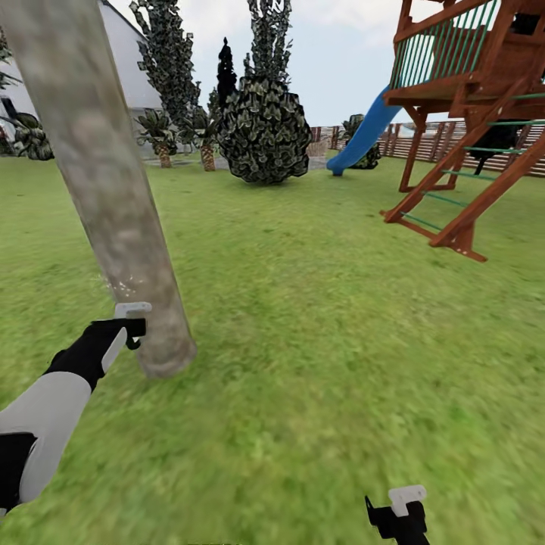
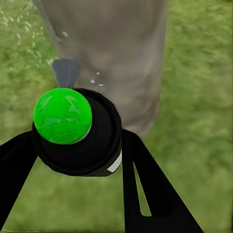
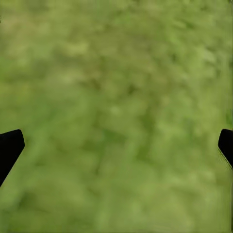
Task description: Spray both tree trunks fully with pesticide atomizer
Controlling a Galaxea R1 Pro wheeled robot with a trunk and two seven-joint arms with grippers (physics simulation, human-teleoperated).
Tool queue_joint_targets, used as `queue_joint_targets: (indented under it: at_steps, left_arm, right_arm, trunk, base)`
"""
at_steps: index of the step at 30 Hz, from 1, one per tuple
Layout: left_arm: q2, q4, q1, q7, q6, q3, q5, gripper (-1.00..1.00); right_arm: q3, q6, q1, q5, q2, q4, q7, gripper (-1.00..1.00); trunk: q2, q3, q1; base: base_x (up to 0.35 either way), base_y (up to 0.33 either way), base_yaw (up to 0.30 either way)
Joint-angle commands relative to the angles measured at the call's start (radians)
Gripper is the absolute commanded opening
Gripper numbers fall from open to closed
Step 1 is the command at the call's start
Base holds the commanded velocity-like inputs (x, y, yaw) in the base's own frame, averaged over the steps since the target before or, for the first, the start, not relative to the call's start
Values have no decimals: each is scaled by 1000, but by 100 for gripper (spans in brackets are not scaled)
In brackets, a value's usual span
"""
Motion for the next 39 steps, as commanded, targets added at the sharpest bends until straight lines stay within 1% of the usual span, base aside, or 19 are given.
queue_joint_targets:
  at_steps: [1, 4, 6, 7, 10, 13, 14, 16, 19, 21, 24, 25, 28, 32, 39]
  left_arm:
    - [0, 1, 0, 0, 1, 1, -2, -100]
    - [0, 14, 6, 0, 1, 0, -10, -100]
    - [-3, 17, 41, -1, 0, -1, -11, -100]
    - [-5, 16, 48, -1, 1, -2, -10, -100]
    - [-10, 6, 54, -4, 6, -2, -6, -100]
    - [-2, 15, 56, -7, 6, 0, -11, -100]
    - [2, 18, 72, -8, 6, 0, -12, -100]
    - [3, 18, 125, -9, 4, -4, -13, -100]
    - [-7, 4, 185, -9, 0, -6, -10, -100]
    - [-7, 2, 190, -7, 0, -3, -10, -100]
    - [5, 4, 197, -9, 0, 2, -13, -100]
    - [5, 4, 204, -9, 0, 0, -13, -100]
    - [-2, 1, 207, -7, 0, -12, -12, -100]
    - [-3, -1, 207, -3, -1, -4, -12, -100]
    - [2, 2, 208, -4, -2, -2, -13, -100]
  right_arm:
    - [0, 0, 0, 0, 0, 0, 0, 100]
    - [0, 0, 0, 0, 0, 0, 0, 100]
    - [0, 0, 0, 0, 0, 0, 0, 100]
    - [0, 0, 0, 0, 0, 0, 0, 100]
    - [0, 0, 0, 0, 0, 0, 0, 100]
    - [0, 0, 0, 0, -1, 0, 0, 100]
    - [0, 0, 0, 1, -1, 0, 0, 100]
    - [0, 0, 0, 1, -1, 0, 0, 100]
    - [0, 0, 1, 1, -1, 1, 0, 100]
    - [0, 0, 0, 1, -1, 1, 0, 100]
    - [0, 0, 0, 0, -1, 1, 0, 100]
    - [0, 0, 0, 1, -1, 1, 0, 100]
    - [0, 0, 1, 0, 0, 0, 0, 100]
    - [0, 0, 0, 0, 0, 0, 0, 100]
    - [0, 0, 0, 0, 0, 0, 0, 100]
  trunk:
    - [0, 0, 0]
    - [0, 0, 0]
    - [0, 0, 0]
    - [0, 0, 0]
    - [0, 0, 0]
    - [0, 0, 0]
    - [0, 0, 0]
    - [0, 0, 0]
    - [0, 0, 0]
    - [0, 0, 0]
    - [0, 0, 0]
    - [0, 0, 0]
    - [0, 0, 0]
    - [0, 0, 0]
    - [0, 0, 0]
  base:
    - [70, -272, 277]
    - [162, -241, 278]
    - [218, -212, 276]
    - [229, -203, 261]
    - [239, -191, 124]
    - [253, -174, 8]
    - [255, -172, 1]
    - [159, -81, 0]
    - [27, -12, 0]
    - [1, 0, 0]
    - [0, 0, 0]
    - [63, 0, 0]
    - [185, -107, 0]
    - [206, -187, 14]
    - [38, -264, 240]
